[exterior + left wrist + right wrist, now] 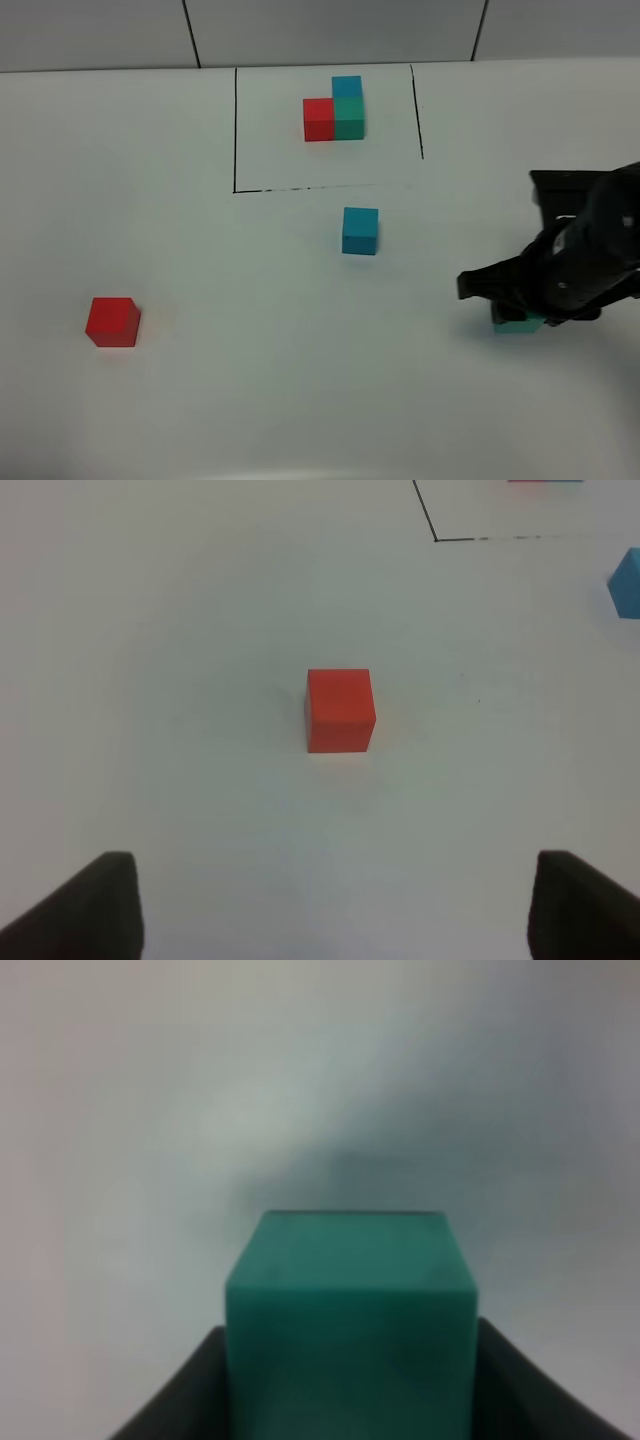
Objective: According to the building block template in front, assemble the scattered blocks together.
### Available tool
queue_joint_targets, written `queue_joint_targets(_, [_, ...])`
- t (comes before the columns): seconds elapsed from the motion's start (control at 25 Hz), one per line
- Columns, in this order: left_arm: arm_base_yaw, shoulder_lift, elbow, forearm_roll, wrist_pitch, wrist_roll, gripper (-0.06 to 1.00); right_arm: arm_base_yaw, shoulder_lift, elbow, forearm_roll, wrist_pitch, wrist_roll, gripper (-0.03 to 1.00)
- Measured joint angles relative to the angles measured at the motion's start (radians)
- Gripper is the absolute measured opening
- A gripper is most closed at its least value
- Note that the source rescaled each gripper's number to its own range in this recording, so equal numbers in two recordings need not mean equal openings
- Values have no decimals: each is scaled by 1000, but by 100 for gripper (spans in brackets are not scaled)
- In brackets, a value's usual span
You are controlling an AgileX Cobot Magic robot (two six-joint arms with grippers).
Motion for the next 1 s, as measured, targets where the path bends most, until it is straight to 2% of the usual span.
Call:
queue_joint_targets(0.12, [0,0,0,0,0,0,88,111,64,-84,-61,46,110,1])
queue_joint_targets(0.36, [0,0,0,0,0,0,88,228,208,-311,-60,80,141,1])
queue_joint_targets(0.68, [0,0,0,0,0,0,88,247,412,-531,-13,123,102,1])
queue_joint_targets(1.0, [0,0,0,0,0,0,88,247,481,-595,11,115,102,1])
